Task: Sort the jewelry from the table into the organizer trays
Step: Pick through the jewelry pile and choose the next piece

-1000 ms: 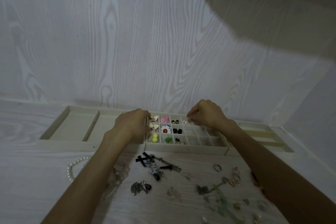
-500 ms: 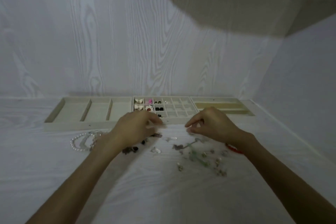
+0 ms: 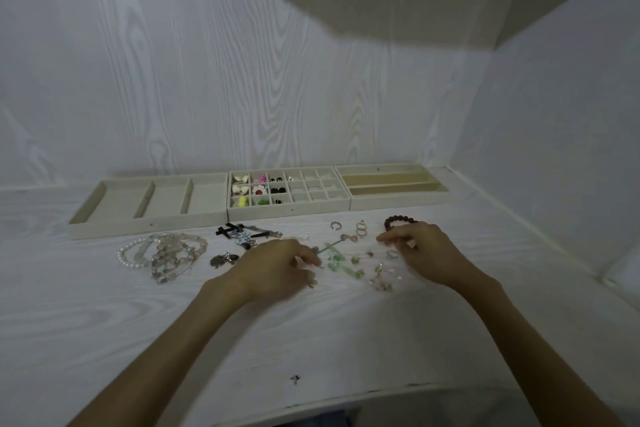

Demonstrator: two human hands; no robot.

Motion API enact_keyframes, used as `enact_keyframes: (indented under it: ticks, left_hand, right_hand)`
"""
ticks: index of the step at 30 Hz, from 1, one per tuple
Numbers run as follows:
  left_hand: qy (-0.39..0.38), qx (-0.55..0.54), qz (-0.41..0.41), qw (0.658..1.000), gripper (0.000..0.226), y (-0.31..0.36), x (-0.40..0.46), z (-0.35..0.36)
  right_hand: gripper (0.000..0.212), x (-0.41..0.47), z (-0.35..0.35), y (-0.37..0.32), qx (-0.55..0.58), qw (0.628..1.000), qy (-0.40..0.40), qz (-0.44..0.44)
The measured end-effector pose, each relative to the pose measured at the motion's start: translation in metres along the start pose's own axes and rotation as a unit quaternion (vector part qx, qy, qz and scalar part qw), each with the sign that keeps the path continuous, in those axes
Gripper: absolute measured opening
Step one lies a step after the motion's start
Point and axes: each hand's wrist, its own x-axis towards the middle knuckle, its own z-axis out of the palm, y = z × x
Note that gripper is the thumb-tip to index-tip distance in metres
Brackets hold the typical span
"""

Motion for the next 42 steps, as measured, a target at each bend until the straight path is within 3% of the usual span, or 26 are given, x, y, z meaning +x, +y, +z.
enact_keyframes:
  ticks: [4, 8, 14, 21, 25, 29, 32, 34, 39, 42]
  left_hand:
    - [-0.011, 0.007, 0.008, 1.0, 0.02, 0.008, 0.007, 0.003]
    - [-0.012, 0.001, 0.002, 1.0, 0.016, 0.013, 0.019, 0.005]
    - [0.056, 0.027, -0.018, 0.998, 0.018, 0.026, 0.033, 0.007]
    - [0.053, -0.035, -0.053, 0.997, 0.029, 0.047, 0.053, 0.019]
    - [0.091, -0.02, -0.063, 0.994, 0.011, 0.05, 0.059, 0.028]
    - [0.088, -0.126, -0.069, 0.986, 0.015, 0.037, 0.056, 0.018]
    - [0.077, -0.338, -0.091, 0.934, 0.014, 0.032, 0.044, 0.005]
    - [0.059, -0.413, -0.122, 0.901, 0.018, 0.031, 0.035, -0.003]
    - [0.075, -0.447, -0.144, 0.88, 0.015, 0.027, 0.021, -0.01]
    - [0.101, -0.425, -0.13, 0.89, 0.016, 0.026, 0.015, -0.016]
  right_hand:
    - [0.026, -0.008, 0.001, 0.009, 0.039, 0.999, -0.004, 0.014]
    - [0.018, -0.005, 0.011, -0.002, 0.016, 0.999, 0.024, -0.037]
    - [0.032, 0.009, 0.026, -0.011, -0.042, 0.998, 0.004, -0.042]
    - [0.039, 0.012, 0.028, -0.008, 0.035, 0.999, 0.011, 0.021]
    - [0.038, 0.008, 0.03, -0.008, 0.062, 0.997, 0.025, 0.027]
    - [0.035, 0.005, 0.028, -0.009, 0.111, 0.992, 0.057, 0.02]
    - [0.036, 0.003, 0.023, -0.018, 0.197, 0.979, 0.05, 0.01]
    - [0.034, 0.0, 0.018, -0.03, 0.311, 0.95, 0.014, 0.022]
    - [0.02, 0.001, 0.019, -0.05, 0.444, 0.891, -0.041, 0.088]
    - [0.018, 0.002, 0.022, -0.055, 0.454, 0.884, -0.033, 0.1]
